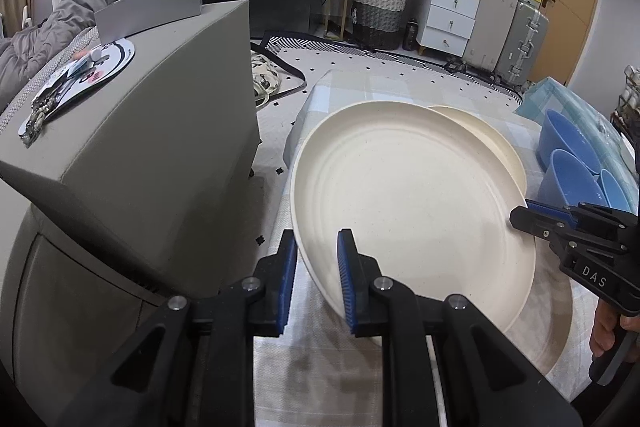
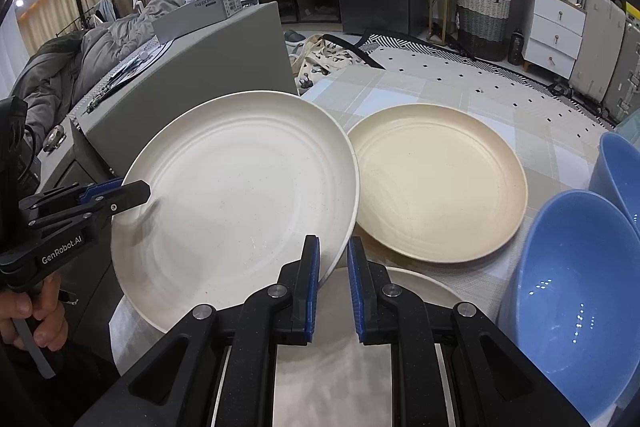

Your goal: Organize plates and bowls

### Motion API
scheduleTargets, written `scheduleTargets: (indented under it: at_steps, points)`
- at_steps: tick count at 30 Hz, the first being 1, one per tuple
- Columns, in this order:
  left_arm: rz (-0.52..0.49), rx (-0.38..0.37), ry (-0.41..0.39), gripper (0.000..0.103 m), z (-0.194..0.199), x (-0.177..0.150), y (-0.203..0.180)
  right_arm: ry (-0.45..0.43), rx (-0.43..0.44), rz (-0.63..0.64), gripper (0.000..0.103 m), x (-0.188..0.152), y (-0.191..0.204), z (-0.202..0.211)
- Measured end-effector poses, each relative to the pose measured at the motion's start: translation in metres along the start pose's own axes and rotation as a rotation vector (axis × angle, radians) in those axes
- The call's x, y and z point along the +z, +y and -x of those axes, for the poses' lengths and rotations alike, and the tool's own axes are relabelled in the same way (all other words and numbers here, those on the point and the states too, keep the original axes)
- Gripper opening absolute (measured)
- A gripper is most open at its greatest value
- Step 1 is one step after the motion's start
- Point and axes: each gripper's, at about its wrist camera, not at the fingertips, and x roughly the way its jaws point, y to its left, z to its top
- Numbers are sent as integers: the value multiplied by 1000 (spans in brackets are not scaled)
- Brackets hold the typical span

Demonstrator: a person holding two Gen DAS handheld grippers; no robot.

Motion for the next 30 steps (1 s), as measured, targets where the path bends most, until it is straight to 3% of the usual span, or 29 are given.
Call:
scheduleTargets:
  at_steps: [30]
  points:
    - [-121, -56, -17, 18, 17, -9, -66, -28, -53, -79, 14, -43, -45, 74]
